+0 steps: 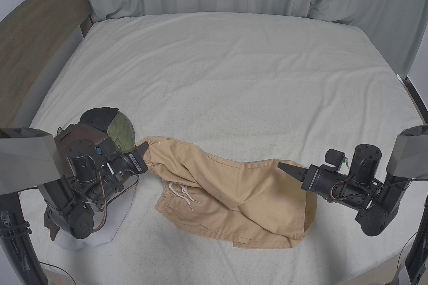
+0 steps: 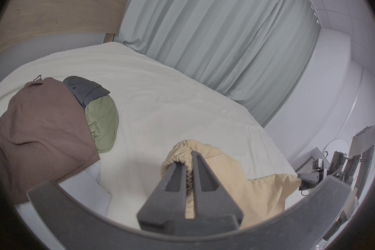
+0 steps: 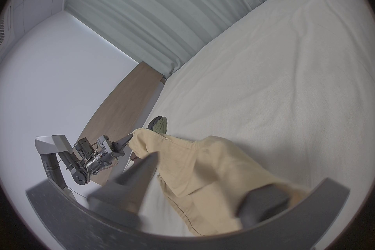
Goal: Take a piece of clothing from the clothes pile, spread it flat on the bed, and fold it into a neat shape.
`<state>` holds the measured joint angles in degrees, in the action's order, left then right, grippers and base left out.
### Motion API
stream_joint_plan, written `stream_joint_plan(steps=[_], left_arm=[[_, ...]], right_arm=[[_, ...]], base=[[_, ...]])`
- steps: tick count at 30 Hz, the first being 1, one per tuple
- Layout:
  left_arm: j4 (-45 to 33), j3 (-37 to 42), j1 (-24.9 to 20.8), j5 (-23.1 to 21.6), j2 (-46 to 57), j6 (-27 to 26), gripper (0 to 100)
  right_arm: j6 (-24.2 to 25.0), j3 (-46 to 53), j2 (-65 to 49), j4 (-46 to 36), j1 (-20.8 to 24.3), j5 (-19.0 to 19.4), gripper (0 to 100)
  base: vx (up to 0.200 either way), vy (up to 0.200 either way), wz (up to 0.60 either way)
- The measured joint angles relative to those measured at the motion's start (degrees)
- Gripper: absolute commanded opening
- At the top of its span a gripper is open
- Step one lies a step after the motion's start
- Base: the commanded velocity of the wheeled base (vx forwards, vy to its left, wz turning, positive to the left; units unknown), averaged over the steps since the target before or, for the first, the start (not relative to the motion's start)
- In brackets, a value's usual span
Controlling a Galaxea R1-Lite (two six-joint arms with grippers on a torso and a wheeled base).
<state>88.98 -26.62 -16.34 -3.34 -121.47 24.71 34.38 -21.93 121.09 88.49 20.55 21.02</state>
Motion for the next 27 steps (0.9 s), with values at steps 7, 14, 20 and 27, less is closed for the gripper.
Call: stream_joint_plan(steps=[7,14,20,27], left_arm=[[0.0,-0.07,-0.02,0.01,0.0,0.02,0],[-0.02,-0.24,-0.04,0.04,0.0,0.05,0],[0.0,-2.1,0.2,0.22,0.02,0.28,0],[-0.02,-3.67,0.83,0.28,0.16,0.5,0]], right_arm=[[-0.15,0.22,-0.41,-0.02,-0.02,-0.06,0],[-0.26,0.3,-1.46,0.0,-0.11,-0.13,0],[-0.3,-0.11,-2.82,0.13,-0.09,-0.05,0],[-1.16,-0.45,-4.94,-0.06,0.77,0.2,0]], base=[[0.0,0.0,0.0],[0.0,0.0,0.0],[0.0,0.0,0.0],[0.0,0.0,0.0]])
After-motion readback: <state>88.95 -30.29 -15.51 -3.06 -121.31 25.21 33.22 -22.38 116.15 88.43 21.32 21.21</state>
